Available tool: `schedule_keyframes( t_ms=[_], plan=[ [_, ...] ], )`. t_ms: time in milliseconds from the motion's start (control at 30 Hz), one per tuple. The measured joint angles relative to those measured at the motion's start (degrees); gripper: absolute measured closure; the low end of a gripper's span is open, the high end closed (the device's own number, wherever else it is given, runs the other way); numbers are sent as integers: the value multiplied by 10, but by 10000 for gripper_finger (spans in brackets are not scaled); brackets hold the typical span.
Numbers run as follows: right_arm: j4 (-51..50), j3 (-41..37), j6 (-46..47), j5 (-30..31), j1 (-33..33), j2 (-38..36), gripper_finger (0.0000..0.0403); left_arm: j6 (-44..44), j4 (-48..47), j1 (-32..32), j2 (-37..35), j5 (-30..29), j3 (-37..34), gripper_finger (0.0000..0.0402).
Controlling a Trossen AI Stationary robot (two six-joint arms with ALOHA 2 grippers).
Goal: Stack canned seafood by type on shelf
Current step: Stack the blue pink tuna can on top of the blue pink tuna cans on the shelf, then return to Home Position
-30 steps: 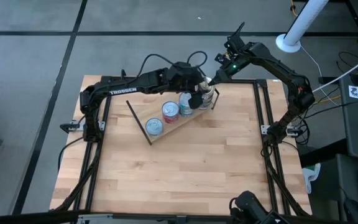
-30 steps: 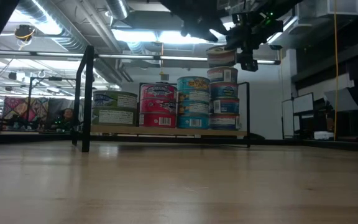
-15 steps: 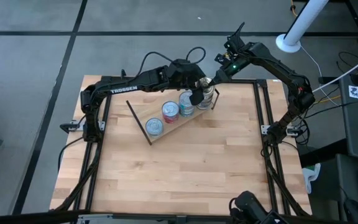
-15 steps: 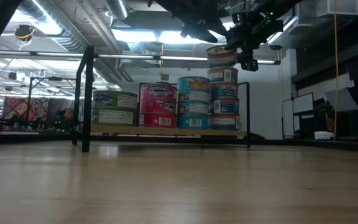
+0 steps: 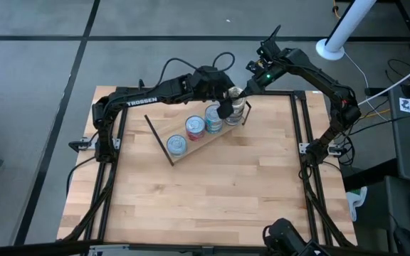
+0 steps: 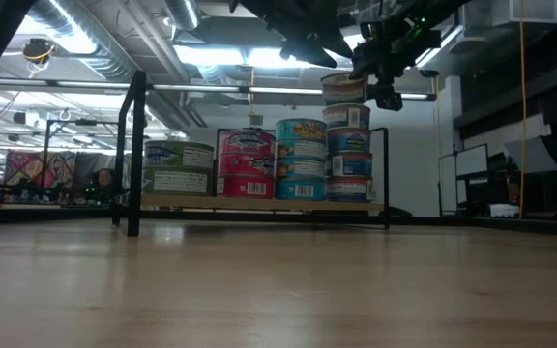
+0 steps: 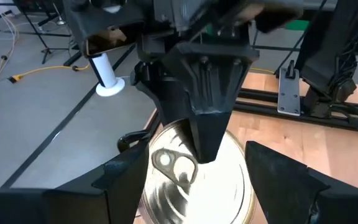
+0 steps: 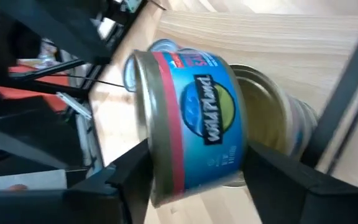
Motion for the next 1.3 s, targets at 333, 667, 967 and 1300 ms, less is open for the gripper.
schedule_keyframes(
  t_ms=[333,667,967,1300],
  plan=[
    [-1,-1,-1,49,0,0,125,0,0,1,0,0,0,139],
    [0,-1,-1,74,-1,0,123,0,-3,1,-2,0,0,139],
    [-31,21,-30,78,-34,-4,123,3,-50,10,-51,0,0,139],
    [-155,137,-150,74,-85,-11,123,10,-176,31,-166,-8,0,139]
  ],
)
